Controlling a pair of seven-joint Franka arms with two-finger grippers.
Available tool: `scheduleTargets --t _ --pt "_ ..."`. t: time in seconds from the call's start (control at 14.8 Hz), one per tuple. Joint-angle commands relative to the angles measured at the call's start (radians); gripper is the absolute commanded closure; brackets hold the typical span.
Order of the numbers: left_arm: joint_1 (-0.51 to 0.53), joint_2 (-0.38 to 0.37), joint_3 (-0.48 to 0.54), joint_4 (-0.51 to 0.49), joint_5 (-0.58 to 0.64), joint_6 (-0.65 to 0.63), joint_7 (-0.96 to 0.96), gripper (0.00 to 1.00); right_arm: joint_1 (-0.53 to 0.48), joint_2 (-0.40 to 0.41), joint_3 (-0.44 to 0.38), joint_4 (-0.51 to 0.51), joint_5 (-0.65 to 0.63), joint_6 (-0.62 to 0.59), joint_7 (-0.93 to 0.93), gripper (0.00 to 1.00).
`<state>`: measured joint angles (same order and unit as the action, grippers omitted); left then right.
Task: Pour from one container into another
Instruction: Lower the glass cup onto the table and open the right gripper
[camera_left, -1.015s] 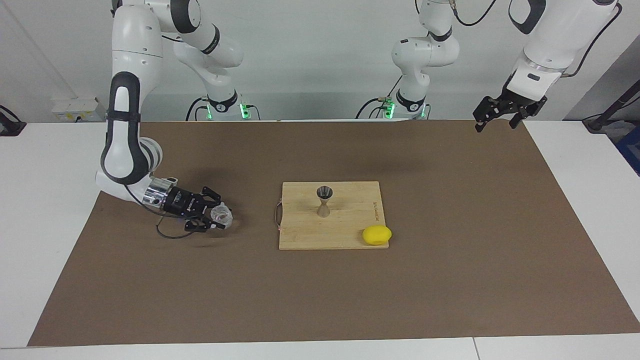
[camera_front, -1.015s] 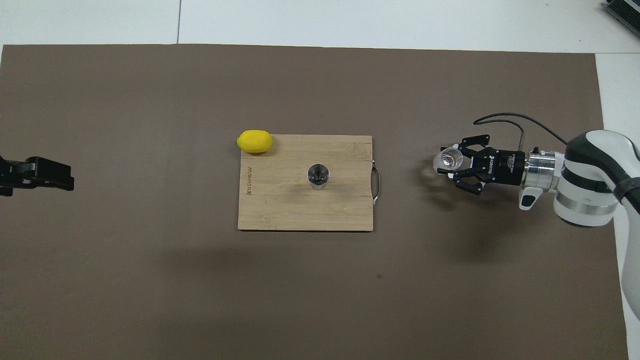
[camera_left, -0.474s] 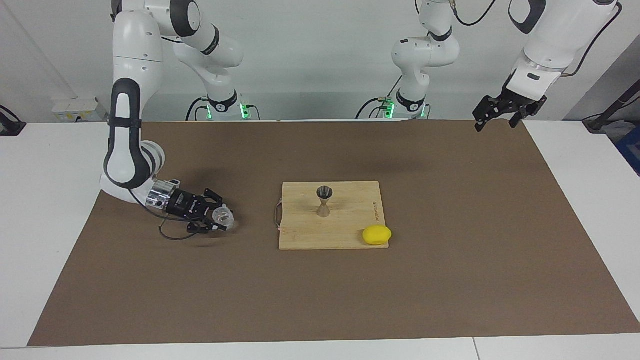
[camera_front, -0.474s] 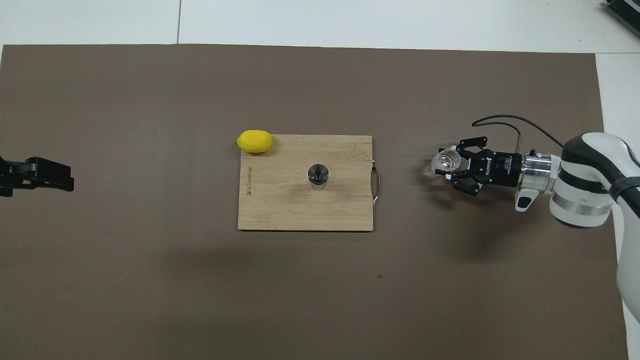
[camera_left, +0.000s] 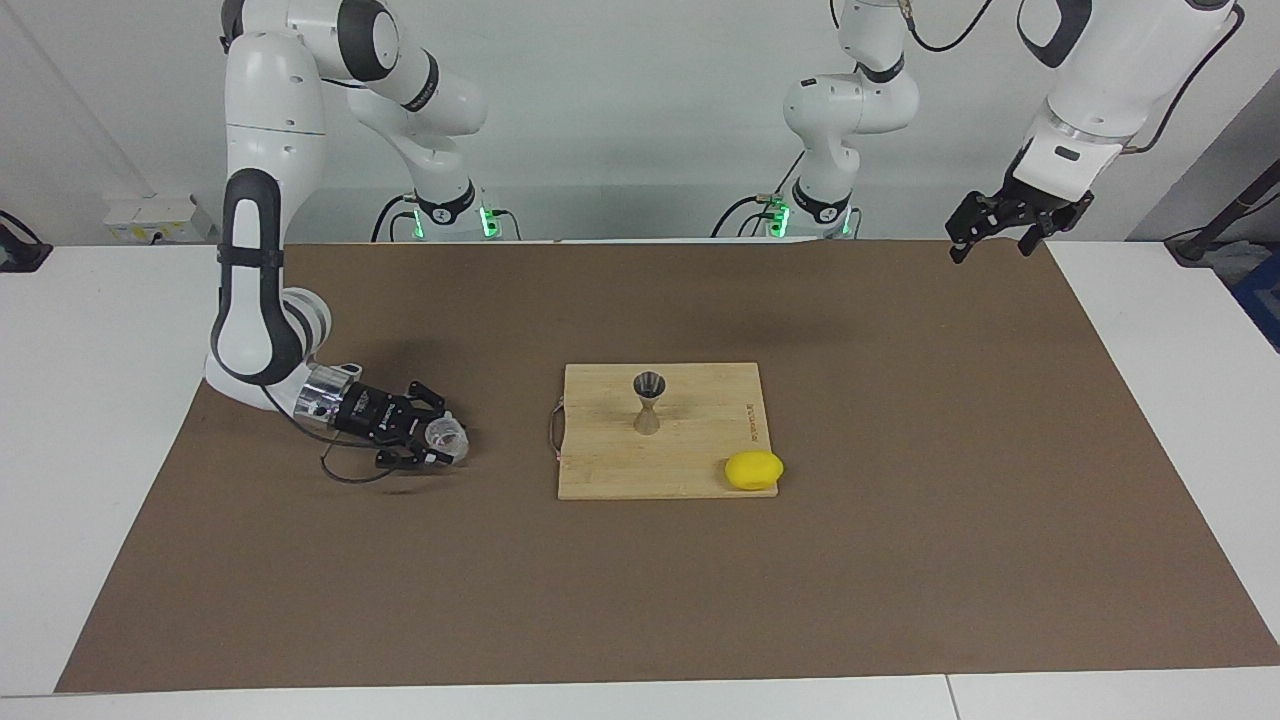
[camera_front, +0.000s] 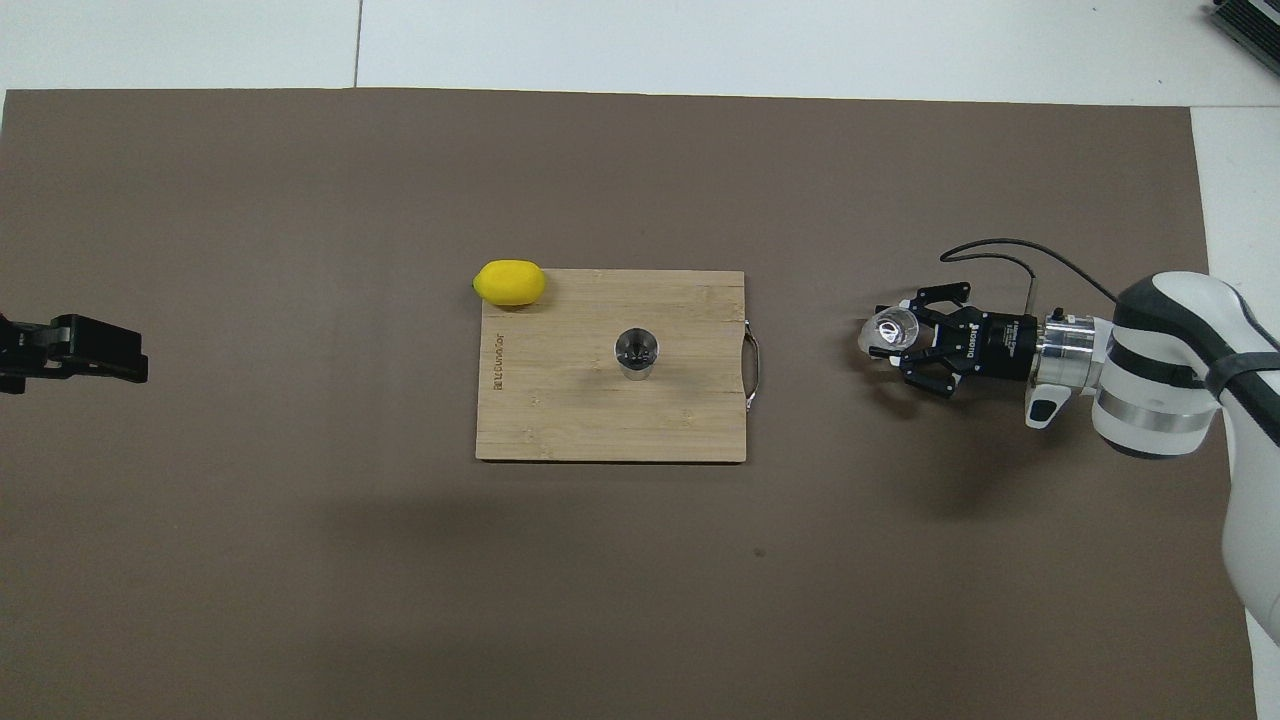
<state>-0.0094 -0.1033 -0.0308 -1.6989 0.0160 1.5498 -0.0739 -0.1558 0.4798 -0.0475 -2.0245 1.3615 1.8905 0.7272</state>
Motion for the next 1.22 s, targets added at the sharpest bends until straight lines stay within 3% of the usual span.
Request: scheduleTargets --t 0.0,0.27,0.34,0.41,0.54,0.74,1.15 --pt "-0.001 -0.009 0.000 0.008 0.016 -0.016 0.000 0.00 -0.016 0.008 0.011 -0.006 0.036 0.009 -0.045 1.00" --pt "-0.001 -0.009 0.000 0.008 0.016 -0.016 0.000 0.00 -0.016 0.016 0.011 -0.006 0.036 0.010 -0.084 1.00" --pt "-0.001 -0.009 0.000 0.008 0.016 -0.016 0.000 0.00 -0.016 0.016 0.011 -0.006 0.036 0.012 -0.083 0.66" --pt "-0.001 -0.009 0.000 0.008 0.016 -0.016 -0.001 0.00 -0.013 0.016 0.011 -0.006 0.036 0.015 -0.084 0.42" --pt "-0.001 -0.010 0.000 0.008 0.016 -0.016 -0.001 0.00 -0.011 0.016 0.011 -0.006 0.036 0.015 -0.084 0.04" --pt "-0.001 -0.010 0.000 0.008 0.016 -0.016 -0.001 0.00 -0.018 0.013 0.011 -0.002 0.028 -0.010 -0.083 0.00" --pt "-0.001 -0.009 0.000 0.008 0.016 -0.016 -0.001 0.00 -0.002 -0.113 0.003 0.006 -0.091 -0.016 0.017 0.00"
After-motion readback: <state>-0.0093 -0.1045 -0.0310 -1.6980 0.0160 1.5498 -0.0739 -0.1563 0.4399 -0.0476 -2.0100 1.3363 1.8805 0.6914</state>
